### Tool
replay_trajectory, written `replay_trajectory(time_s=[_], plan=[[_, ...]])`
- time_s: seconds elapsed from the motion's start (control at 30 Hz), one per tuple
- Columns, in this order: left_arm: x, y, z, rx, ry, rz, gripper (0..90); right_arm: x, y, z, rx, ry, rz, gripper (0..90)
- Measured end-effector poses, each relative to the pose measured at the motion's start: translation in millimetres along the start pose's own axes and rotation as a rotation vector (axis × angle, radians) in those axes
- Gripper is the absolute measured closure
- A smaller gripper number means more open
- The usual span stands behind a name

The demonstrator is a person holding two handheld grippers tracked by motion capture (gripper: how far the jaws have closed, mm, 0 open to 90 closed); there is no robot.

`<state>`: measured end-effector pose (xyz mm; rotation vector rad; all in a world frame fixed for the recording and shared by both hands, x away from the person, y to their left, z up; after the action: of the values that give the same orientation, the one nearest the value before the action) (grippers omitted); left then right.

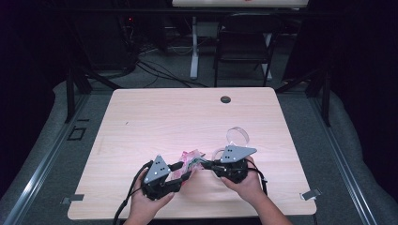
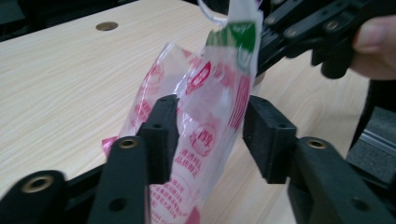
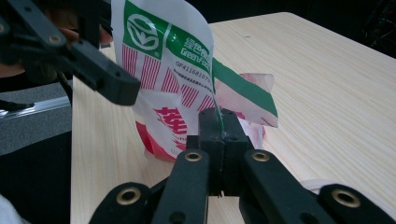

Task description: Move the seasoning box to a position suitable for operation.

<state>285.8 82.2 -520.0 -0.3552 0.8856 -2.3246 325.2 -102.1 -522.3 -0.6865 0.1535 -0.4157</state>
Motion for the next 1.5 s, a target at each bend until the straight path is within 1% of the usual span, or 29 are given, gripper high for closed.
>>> replay_trajectory(time_s=[0.03, 0.07, 0.1, 0.13, 0.17, 0.23, 0.3, 0.37, 0.4, 0.43, 0.47, 0.53, 0.63, 0.67, 0.7, 0.73, 0.8, 0.83, 0.87, 0.9, 0.93, 1.0, 1.07, 1.1, 1.13, 1.2, 1.27, 1.5], plan=[[-0.8, 1.5, -1.8, -0.001, 0.004, 0.014, 49.6, -0.4, -0.3, 0.0, -0.004, -0.001, -0.001, 90.0], [-2.1, 3.5, -5.2, 0.013, 0.015, 0.036, 47.9, -0.5, -0.3, 0.0, -0.003, -0.001, -0.003, 90.0], [-2.4, 4.4, -7.3, 0.01, 0.006, 0.036, 46.7, -0.6, -0.3, 0.0, -0.003, -0.001, -0.004, 90.0], [-2.4, 4.4, -7.3, 0.01, 0.006, 0.036, 46.8, -0.6, -0.3, 0.0, -0.003, -0.001, -0.004, 90.0], [-2.2, 7.8, -13.0, 0.017, -0.018, 0.048, 46.3, -0.9, -0.2, 0.3, -0.001, -0.007, -0.011, 90.0], [-2.3, 13.3, -20.1, 0.002, -0.03, 0.065, 43.4, -1.7, -0.1, 0.5, 0.0, -0.007, -0.014, 90.0], [-2.7, 18.7, -26.6, -0.023, -0.048, 0.059, 42.0, -1.9, -0.2, 0.6, 0.001, -0.008, -0.016, 90.0], [-3.7, 21.2, -29.1, -0.03, -0.055, 0.062, 42.0, -2.0, -0.2, 0.6, 0.001, -0.009, -0.017, 90.0], [-4.7, 23.5, -31.2, -0.038, -0.069, 0.065, 41.3, -2.1, -0.1, 0.7, 0.001, -0.009, -0.016, 90.0], [-7.4, 26.4, -34.2, -0.034, -0.097, 0.072, 39.3, -2.3, -0.1, 0.8, 0.002, -0.009, -0.017, 90.0], [-8.7, 27.5, -35.6, -0.03, -0.104, 0.078, 38.3, -2.4, -0.1, 0.8, 0.002, -0.01, -0.017, 90.0], [-10.5, 29.9, -38.6, -0.038, -0.119, 0.077, 35.9, -2.7, 0.0, 1.0, 0.004, -0.01, -0.016, 90.0], [-10.6, 32.4, -40.5, -0.04, -0.126, 0.079, 31.5, -2.9, -0.1, 1.0, 0.004, -0.01, -0.016, 90.0], [-10.5, 33.5, -41.2, -0.045, -0.125, 0.084, 29.1, -3.2, -0.1, 1.1, 0.004, -0.011, -0.017, 90.0], [-10.4, 35.1, -41.7, -0.043, -0.127, 0.094, 29.1, -3.2, -0.1, 1.1, 0.004, -0.011, -0.017, 90.0], [-10.1, 36.5, -42.3, -0.047, -0.129, 0.096, 25.6, -3.4, -0.1, 1.1, 0.006, -0.012, -0.016, 90.0], [-9.7, 39.8, -43.6, -0.053, -0.133, 0.106, 24.2, -3.4, -0.2, 1.1, 0.005, -0.013, -0.018, 90.0], [-9.2, 41.9, -44.6, -0.059, -0.134, 0.106, 23.4, -3.5, -0.2, 1.1, 0.005, -0.012, -0.017, 90.0], [-9.2, 46.4, -47.2, -0.078, -0.13, 0.12, 22.4, -3.6, -0.1, 1.1, 0.006, -0.012, -0.018, 90.0], [-9.2, 46.4, -47.2, -0.078, -0.13, 0.12, 22.4, -3.6, -0.1, 1.1, 0.006, -0.012, -0.018, 90.0], [-10.2, 51.1, -50.1, -0.098, -0.136, 0.116, 22.5, -3.9, -0.1, 1.2, 0.007, -0.011, -0.016, 90.0], [-11.6, 52.9, -51.5, -0.105, -0.137, 0.12, 22.9, -3.9, -0.2, 1.1, 0.006, -0.011, -0.016, 90.0], [-13.9, 56.2, -53.8, -0.105, -0.161, 0.124, 23.7, -4.1, 0.0, 1.1, 0.01, -0.008, -0.017, 90.0], [-15.6, 58.0, -54.9, -0.114, -0.172, 0.135, 25.3, -4.3, -0.2, 1.1, 0.008, -0.01, -0.018, 90.0], [-17.8, 61.4, -57.3, -0.142, -0.177, 0.146, 25.4, -4.4, -0.3, 1.1, 0.009, -0.01, -0.018, 90.0], [-18.0, 63.4, -58.2, -0.145, -0.178, 0.144, 26.0, -4.5, -0.3, 1.1, 0.01, -0.01, -0.016, 90.0], [-18.7, 67.6, -60.1, -0.155, -0.174, 0.157, 26.4, -4.6, -0.4, 1.0, 0.009, -0.012, -0.017, 90.0], [-21.0, 74.5, -61.3, -0.171, -0.181, 0.152, 26.1, -4.4, -0.6, 0.0, 0.008, -0.012, -0.017, 90.0]])
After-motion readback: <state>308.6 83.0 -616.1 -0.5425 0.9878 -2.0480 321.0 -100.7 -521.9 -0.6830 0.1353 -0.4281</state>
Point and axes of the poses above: each handheld gripper's, and its own axes: y roughly forward along the jaws, z roughly out of its top, x roughly to its right, the point moved 5 cm from there along y, roughly forward along the jaws, and after that the axes turned 14 degrees about -x, right-handed, at the moved point
